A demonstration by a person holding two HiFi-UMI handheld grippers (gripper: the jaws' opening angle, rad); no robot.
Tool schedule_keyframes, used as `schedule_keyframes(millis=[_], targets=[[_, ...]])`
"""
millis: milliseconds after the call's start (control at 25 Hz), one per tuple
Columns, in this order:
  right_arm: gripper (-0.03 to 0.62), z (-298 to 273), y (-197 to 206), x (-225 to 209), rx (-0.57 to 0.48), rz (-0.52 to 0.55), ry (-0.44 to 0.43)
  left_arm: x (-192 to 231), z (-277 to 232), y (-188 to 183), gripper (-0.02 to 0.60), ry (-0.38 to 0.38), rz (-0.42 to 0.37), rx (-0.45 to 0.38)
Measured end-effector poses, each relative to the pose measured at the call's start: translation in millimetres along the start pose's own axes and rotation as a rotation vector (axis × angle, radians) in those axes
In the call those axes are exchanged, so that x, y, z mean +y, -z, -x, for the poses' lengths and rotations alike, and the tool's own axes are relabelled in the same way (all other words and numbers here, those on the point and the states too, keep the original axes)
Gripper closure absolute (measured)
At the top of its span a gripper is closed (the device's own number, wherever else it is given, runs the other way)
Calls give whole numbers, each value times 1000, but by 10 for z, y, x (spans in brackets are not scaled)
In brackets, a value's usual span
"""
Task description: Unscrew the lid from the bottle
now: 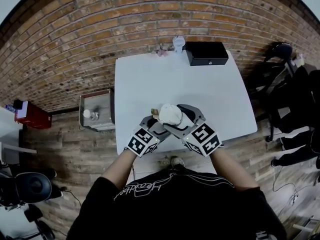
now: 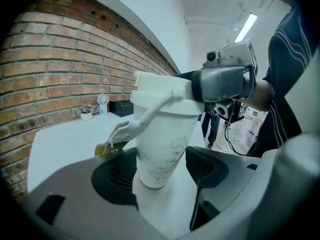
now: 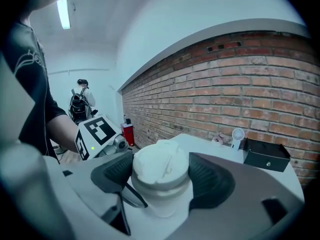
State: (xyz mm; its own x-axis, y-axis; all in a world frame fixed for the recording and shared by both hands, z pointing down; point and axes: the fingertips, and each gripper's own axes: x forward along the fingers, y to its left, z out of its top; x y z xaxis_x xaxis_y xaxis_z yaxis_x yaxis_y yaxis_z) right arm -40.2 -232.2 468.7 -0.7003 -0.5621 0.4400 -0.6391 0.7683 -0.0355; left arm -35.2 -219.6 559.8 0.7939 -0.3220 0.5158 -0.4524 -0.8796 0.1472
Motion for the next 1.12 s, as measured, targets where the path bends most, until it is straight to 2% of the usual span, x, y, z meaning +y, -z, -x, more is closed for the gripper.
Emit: schedule_keyframes(millis=[240, 480, 1120], targets=[[256, 4, -9, -11, -17, -3, -5, 1, 0, -6, 258, -4, 7, 0], [261, 15, 14, -25, 15, 41, -76, -13, -16, -11, 258, -5, 12, 1], [263, 16, 52, 67, 133, 300, -567, -22, -5, 5, 258, -7, 39, -16]])
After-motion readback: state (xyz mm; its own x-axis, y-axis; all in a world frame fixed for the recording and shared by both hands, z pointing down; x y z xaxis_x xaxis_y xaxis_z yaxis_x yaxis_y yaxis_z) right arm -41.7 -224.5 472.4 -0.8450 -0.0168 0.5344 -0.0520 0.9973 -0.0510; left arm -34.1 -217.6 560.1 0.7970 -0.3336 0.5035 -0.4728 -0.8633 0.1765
